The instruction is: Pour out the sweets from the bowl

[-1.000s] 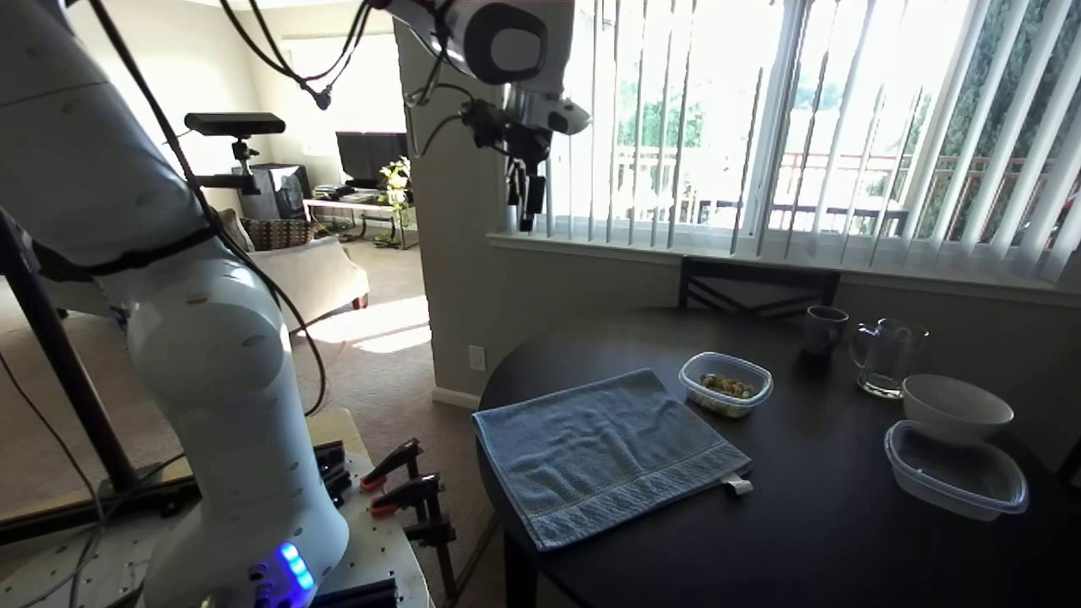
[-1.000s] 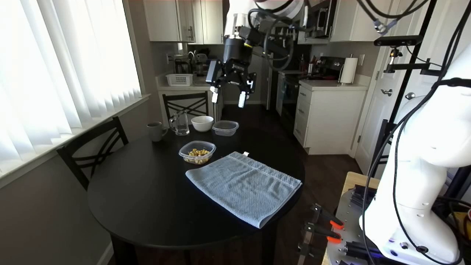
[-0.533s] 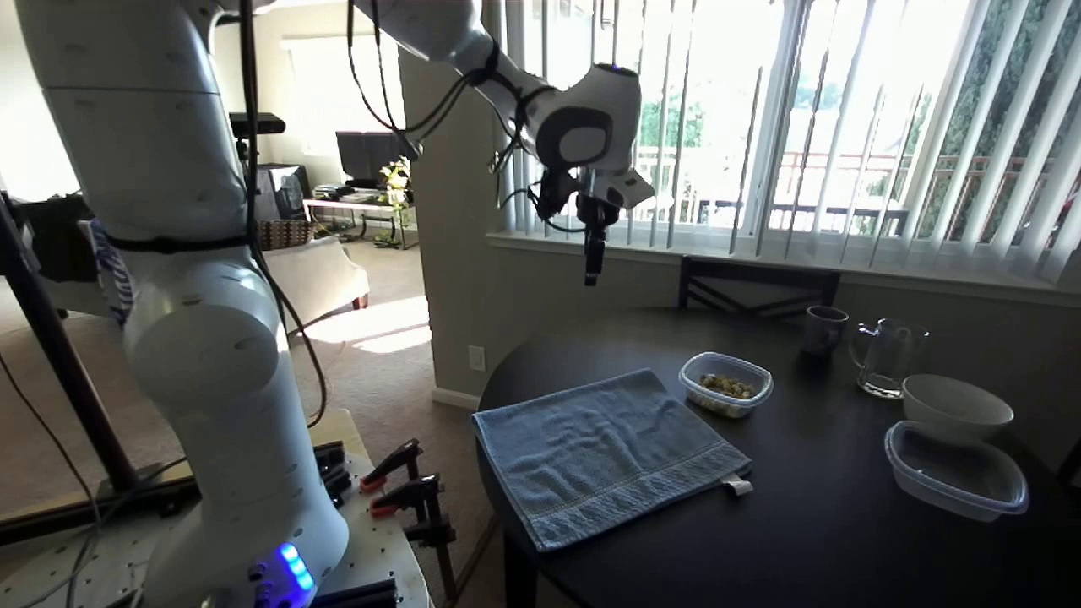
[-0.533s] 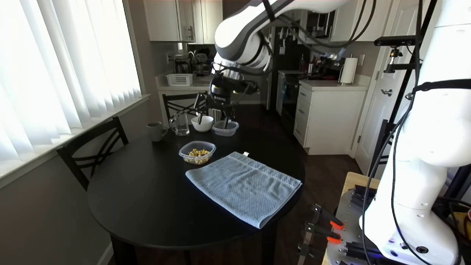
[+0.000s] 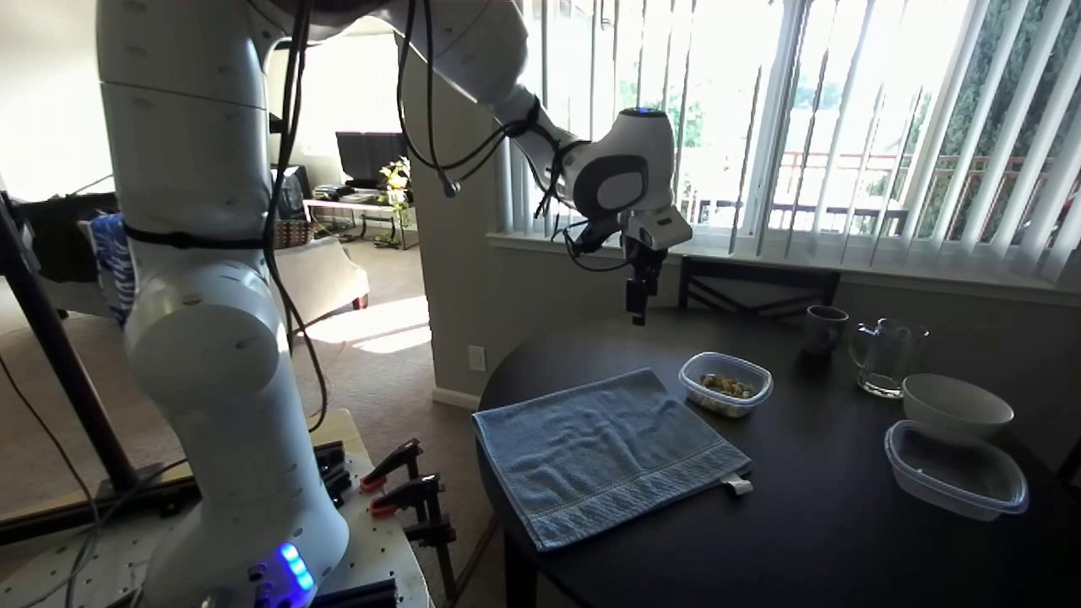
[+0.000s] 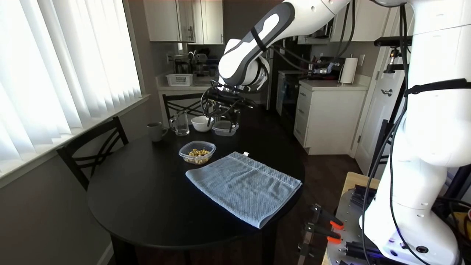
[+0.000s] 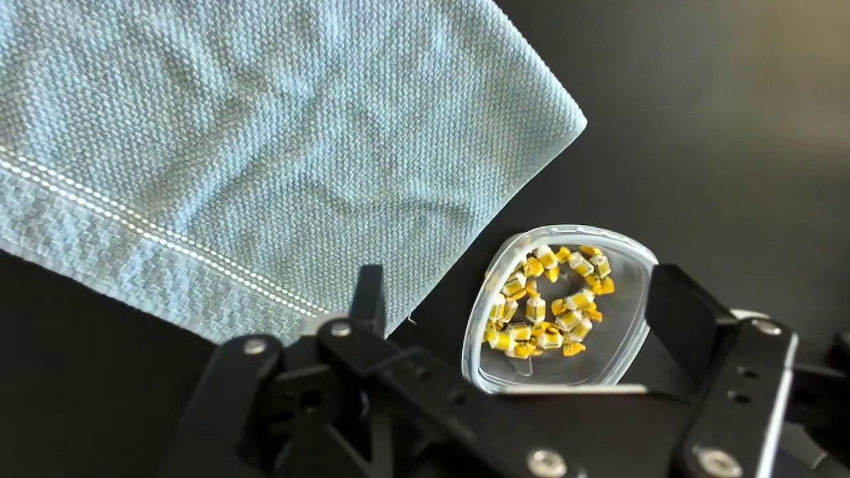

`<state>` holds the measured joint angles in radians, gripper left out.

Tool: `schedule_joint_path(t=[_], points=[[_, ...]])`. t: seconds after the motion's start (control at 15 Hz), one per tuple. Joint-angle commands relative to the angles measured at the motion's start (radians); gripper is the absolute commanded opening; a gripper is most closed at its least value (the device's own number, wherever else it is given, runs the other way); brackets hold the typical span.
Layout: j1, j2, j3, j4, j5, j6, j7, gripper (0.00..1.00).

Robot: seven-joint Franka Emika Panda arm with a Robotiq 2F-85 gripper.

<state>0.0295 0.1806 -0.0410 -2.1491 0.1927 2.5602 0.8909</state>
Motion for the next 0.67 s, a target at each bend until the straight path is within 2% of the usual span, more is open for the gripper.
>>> schedule_joint_path(t=[0.0, 0.2, 0.27, 0.33, 0.6], points=[[0.001, 0.0, -0.002, 0.002, 0.0, -0.003, 0.005, 1.0], [0.004, 0.0, -0.001, 0.004, 0.0, -0.003, 0.016, 1.0], [0.016, 0.038, -0.009, 0.034, -0.032, 0.01, 0.061, 1.0], [0.032, 0.099, -0.021, 0.079, -0.071, 0.057, 0.134, 1.0], [0.077, 0.314, -0.069, 0.294, -0.129, 0.079, 0.32, 1.0]])
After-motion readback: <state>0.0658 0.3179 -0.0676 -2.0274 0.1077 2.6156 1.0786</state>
